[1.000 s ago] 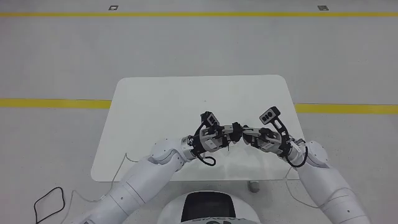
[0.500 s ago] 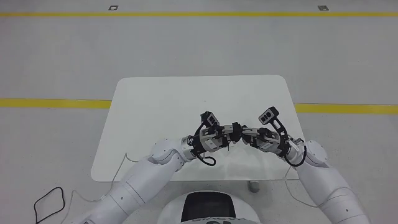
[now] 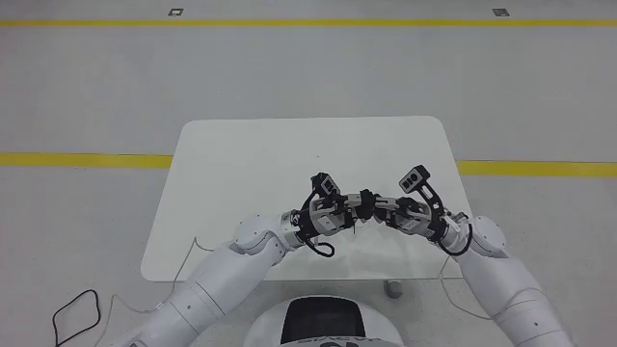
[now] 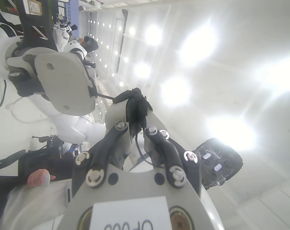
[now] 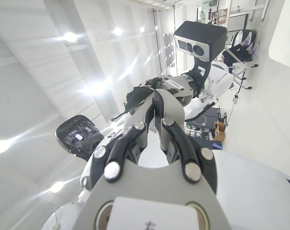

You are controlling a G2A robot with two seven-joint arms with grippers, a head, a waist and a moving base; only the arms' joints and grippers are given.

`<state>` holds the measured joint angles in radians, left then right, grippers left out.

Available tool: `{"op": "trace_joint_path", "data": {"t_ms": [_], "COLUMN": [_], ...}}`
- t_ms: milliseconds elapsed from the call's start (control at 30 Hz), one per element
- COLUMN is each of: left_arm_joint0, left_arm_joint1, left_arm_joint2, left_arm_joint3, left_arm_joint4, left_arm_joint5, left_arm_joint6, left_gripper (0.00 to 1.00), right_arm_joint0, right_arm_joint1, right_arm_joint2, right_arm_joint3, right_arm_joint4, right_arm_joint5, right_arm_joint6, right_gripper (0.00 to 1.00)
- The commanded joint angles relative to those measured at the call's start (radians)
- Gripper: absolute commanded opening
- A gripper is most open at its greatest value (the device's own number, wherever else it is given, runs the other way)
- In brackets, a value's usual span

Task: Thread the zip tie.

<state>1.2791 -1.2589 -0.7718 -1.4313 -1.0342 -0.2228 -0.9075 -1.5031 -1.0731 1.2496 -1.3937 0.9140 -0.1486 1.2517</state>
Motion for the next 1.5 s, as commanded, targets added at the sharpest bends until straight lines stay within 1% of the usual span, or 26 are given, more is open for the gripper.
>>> {"op": "trace_joint_path", "data": {"t_ms": [0,733,1467], "left_arm_joint0": [0.0,0.0,0.0], "left_arm_joint1": [0.0,0.0,0.0], "left_arm_joint2": [0.0,0.0,0.0], "left_arm_joint3": [0.0,0.0,0.0], "left_arm_joint4": [0.0,0.0,0.0], "left_arm_joint5": [0.0,0.0,0.0], "left_arm_joint6": [0.0,0.0,0.0], "left_gripper": [0.0,0.0,0.0], "right_arm_joint0": [0.002,0.027,0.031], "right_arm_joint1": [-0.001,-0.009,-0.013], "right_arm_joint2": [-0.001,-0.017,-0.022], "right_arm_joint3": [0.002,0.036,0.054], "right_arm_joint4": [-0.002,-0.021,-0.037], "right_arm_joint5": [0.002,0.026,0.035], "right_arm_joint6": [-0.002,-0.012,-0.012], "right_gripper": [0.0,0.0,0.0]}}
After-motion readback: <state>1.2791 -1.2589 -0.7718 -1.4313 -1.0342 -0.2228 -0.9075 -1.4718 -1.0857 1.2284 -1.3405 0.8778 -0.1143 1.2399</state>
